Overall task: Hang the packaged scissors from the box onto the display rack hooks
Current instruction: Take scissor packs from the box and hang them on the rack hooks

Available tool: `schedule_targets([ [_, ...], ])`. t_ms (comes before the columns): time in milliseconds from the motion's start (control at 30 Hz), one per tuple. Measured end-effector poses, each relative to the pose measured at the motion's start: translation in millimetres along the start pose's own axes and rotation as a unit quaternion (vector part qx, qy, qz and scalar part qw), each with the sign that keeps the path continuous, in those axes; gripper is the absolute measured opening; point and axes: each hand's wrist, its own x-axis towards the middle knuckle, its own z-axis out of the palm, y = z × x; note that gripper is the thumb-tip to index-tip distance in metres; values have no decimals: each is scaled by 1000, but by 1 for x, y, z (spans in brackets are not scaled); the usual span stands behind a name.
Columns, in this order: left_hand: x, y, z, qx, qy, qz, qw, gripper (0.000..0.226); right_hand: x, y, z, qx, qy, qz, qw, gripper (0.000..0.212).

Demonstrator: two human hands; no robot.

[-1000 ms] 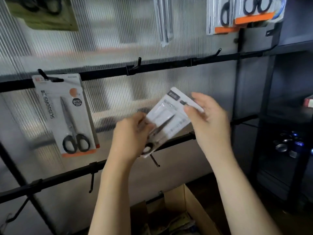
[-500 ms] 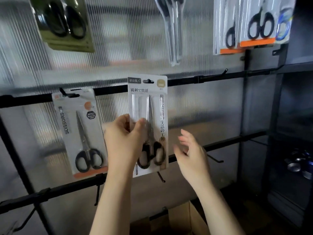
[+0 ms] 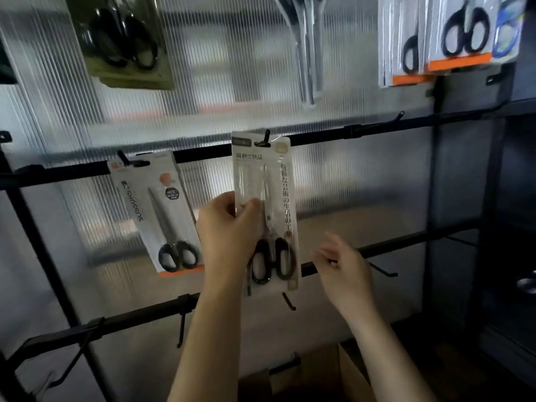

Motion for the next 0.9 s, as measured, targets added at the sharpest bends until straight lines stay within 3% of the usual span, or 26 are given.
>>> schedule_targets([
  [500, 33, -41, 17, 76, 65, -6, 995, 13, 0, 38, 4, -45, -58, 82, 994, 49],
  [633, 14, -57, 17, 122, 75, -33, 989, 52, -3, 42, 5, -88, -72, 72, 991, 53],
  [700, -4, -73, 21, 171, 94, 13, 981, 60, -6, 43, 7, -124, -71, 61, 988, 53],
  [800, -45, -100, 30, 268, 111, 146, 946, 47, -19, 50, 16, -219, -81, 1, 972, 50],
  [900, -87, -128, 31, 304, 52, 238, 921, 36, -35, 66, 24, -309, -124, -62, 941, 49],
])
